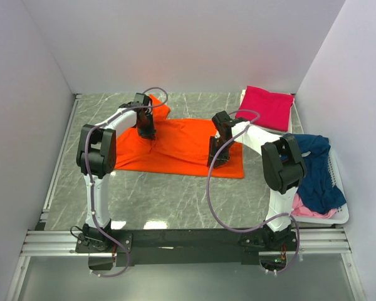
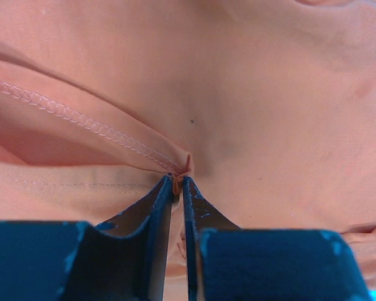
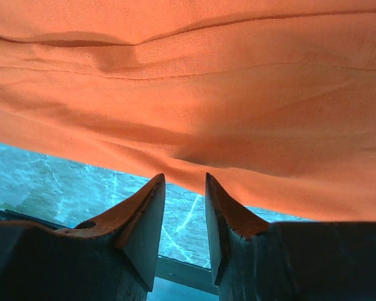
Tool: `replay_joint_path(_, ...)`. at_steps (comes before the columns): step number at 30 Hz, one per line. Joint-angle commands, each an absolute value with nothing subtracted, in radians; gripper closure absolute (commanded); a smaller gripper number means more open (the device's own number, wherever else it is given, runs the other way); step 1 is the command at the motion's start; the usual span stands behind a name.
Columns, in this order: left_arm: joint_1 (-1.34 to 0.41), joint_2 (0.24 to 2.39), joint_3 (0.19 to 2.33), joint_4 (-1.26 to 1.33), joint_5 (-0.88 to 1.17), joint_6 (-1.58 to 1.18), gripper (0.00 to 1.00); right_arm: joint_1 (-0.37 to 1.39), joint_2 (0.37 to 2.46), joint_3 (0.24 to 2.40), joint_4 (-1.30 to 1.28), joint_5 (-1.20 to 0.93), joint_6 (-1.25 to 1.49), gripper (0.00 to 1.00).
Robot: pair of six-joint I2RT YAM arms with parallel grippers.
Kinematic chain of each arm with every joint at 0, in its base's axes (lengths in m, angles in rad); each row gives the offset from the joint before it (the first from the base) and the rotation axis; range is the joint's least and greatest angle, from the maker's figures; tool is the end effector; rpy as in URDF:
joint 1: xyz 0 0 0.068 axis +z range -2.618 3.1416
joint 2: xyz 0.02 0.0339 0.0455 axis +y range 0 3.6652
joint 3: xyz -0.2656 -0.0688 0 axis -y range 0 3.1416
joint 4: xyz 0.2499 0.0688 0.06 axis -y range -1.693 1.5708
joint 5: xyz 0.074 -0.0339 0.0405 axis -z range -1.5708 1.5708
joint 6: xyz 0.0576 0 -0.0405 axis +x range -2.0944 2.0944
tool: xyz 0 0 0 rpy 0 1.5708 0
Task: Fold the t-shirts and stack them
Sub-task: Fold the tshirt
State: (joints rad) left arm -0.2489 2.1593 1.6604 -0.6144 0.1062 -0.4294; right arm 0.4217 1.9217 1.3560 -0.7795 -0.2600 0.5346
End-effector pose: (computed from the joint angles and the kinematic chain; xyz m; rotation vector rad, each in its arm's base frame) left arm 0.4575 -0.1226 0.1498 -0.2119 2.7160 -0.3475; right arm 0.3438 0.1705 0.1532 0.1257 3.0169 0.5078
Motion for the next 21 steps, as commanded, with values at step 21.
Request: replay_joint_path(21,-0.287,2.128,1.680,-0.532,0.158,-0.406,0.82,0.434,1.913,1.370,-0.782,-0.245,0.546,0.61)
